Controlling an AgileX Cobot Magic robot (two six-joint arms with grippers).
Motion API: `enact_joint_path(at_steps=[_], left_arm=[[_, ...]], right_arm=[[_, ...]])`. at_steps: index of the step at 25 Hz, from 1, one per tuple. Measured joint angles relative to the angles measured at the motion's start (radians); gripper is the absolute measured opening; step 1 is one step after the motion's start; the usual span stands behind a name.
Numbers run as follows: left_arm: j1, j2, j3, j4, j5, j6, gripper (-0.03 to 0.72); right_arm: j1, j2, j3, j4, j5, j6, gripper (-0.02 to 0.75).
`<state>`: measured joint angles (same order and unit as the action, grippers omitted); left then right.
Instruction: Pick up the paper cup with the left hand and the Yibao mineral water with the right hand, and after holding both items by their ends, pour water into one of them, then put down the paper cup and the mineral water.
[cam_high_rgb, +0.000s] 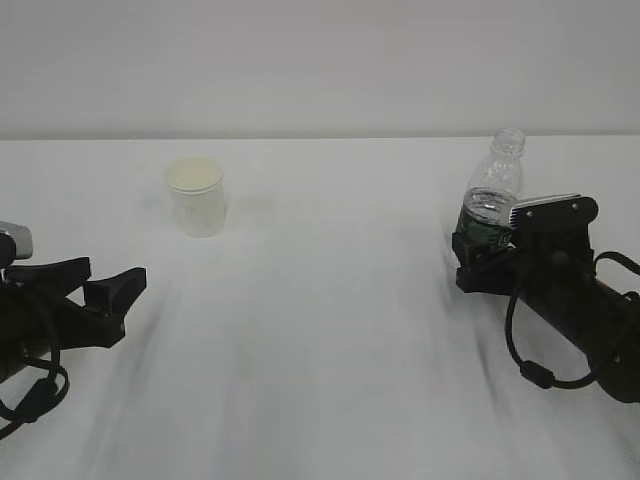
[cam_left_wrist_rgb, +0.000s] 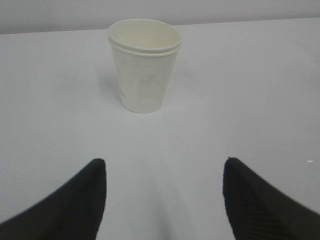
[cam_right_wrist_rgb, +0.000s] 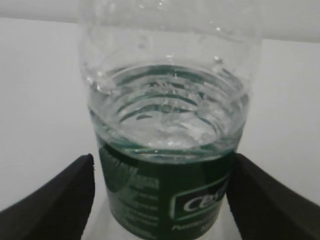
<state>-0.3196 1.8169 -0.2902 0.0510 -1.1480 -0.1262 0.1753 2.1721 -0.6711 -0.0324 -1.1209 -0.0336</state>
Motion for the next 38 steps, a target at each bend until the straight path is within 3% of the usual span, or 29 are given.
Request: enact_joint_path(at_steps=[38], left_arm=[[0.000,0.000,0.000,-0.006,0.000,0.000,0.519]], right_arm=[[0.000,0.041,-0.094,0.004,0.030,0.002,0.579]])
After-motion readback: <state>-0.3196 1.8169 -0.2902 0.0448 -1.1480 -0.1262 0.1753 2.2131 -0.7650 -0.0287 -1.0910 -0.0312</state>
